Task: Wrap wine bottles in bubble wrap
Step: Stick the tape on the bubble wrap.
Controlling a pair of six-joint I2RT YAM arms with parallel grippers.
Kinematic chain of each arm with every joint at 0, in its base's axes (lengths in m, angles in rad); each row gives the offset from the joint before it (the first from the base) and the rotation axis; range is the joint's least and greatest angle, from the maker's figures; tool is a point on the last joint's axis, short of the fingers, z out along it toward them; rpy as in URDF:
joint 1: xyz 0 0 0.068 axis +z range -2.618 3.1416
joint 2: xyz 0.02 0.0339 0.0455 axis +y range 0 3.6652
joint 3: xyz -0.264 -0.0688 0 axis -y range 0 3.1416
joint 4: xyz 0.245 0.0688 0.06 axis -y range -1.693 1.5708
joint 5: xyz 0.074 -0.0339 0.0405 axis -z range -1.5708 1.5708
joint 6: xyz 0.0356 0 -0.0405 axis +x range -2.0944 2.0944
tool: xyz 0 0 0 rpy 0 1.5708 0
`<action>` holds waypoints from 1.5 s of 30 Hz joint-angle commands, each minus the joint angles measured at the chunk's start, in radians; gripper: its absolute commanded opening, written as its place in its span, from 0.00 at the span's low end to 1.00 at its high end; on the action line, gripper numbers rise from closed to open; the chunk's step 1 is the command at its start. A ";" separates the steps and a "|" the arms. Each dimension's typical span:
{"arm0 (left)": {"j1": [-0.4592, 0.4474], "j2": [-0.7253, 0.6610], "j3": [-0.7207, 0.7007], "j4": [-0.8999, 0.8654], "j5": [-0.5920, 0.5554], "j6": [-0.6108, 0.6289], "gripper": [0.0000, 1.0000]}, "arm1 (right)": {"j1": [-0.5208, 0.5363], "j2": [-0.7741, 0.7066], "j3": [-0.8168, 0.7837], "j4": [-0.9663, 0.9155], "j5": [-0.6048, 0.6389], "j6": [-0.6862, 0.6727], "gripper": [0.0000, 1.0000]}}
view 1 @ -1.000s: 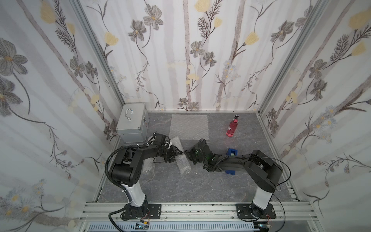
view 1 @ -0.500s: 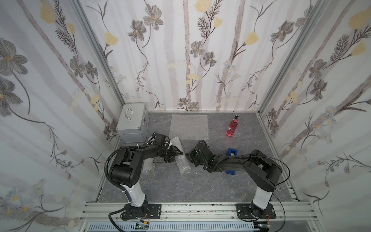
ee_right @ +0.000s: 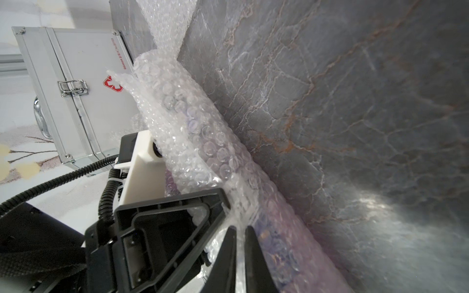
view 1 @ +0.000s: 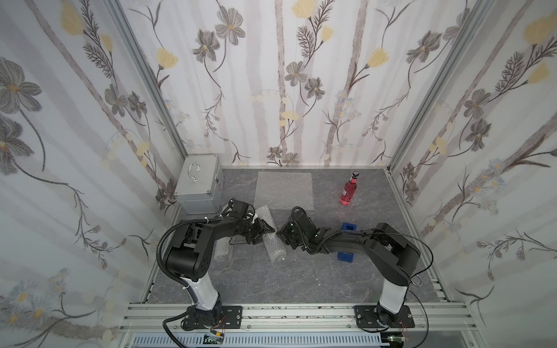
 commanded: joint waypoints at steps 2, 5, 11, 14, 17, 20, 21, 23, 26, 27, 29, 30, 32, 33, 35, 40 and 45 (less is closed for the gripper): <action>0.002 0.003 -0.009 -0.116 -0.129 0.010 0.44 | -0.001 0.009 0.013 -0.045 -0.022 -0.021 0.13; 0.001 0.000 -0.010 -0.117 -0.130 0.013 0.44 | -0.001 0.011 0.024 -0.060 -0.026 -0.031 0.15; 0.003 -0.001 -0.009 -0.118 -0.134 0.014 0.44 | -0.001 0.015 0.064 -0.122 -0.032 -0.078 0.22; 0.003 -0.002 -0.009 -0.118 -0.134 0.014 0.44 | -0.004 0.007 0.072 -0.148 -0.037 -0.104 0.26; 0.003 -0.002 -0.009 -0.118 -0.134 0.016 0.44 | -0.005 -0.004 0.068 -0.162 -0.037 -0.118 0.29; 0.003 -0.003 -0.010 -0.118 -0.134 0.015 0.44 | -0.006 -0.005 0.067 -0.167 -0.044 -0.123 0.34; 0.003 -0.004 -0.010 -0.120 -0.135 0.016 0.44 | -0.005 -0.006 0.067 -0.169 -0.045 -0.126 0.36; 0.003 -0.005 -0.009 -0.121 -0.137 0.017 0.44 | -0.006 -0.008 0.068 -0.177 -0.049 -0.132 0.38; 0.002 -0.006 -0.010 -0.121 -0.137 0.017 0.44 | -0.005 -0.009 0.071 -0.188 -0.056 -0.138 0.41; 0.003 -0.006 -0.011 -0.121 -0.137 0.017 0.44 | -0.006 -0.010 0.071 -0.188 -0.060 -0.142 0.42; 0.002 -0.003 -0.010 -0.122 -0.137 0.017 0.44 | -0.006 -0.017 0.069 -0.188 -0.056 -0.149 0.44; 0.002 -0.003 -0.010 -0.120 -0.137 0.017 0.44 | -0.009 -0.026 0.068 -0.188 -0.052 -0.159 0.45; 0.003 -0.003 -0.010 -0.120 -0.136 0.019 0.44 | -0.017 -0.047 0.072 -0.171 -0.049 -0.192 0.47; 0.002 -0.004 -0.011 -0.118 -0.137 0.019 0.44 | -0.023 -0.059 0.078 -0.169 -0.048 -0.222 0.48; 0.002 -0.006 -0.012 -0.119 -0.137 0.020 0.44 | -0.038 -0.082 0.102 -0.214 -0.034 -0.297 0.49; 0.004 -0.002 -0.009 -0.117 -0.130 0.028 0.44 | -0.091 -0.124 0.148 -0.305 -0.069 -0.640 0.29; 0.005 0.005 -0.009 -0.116 -0.125 0.033 0.44 | -0.114 -0.046 0.264 -0.431 -0.266 -1.088 0.12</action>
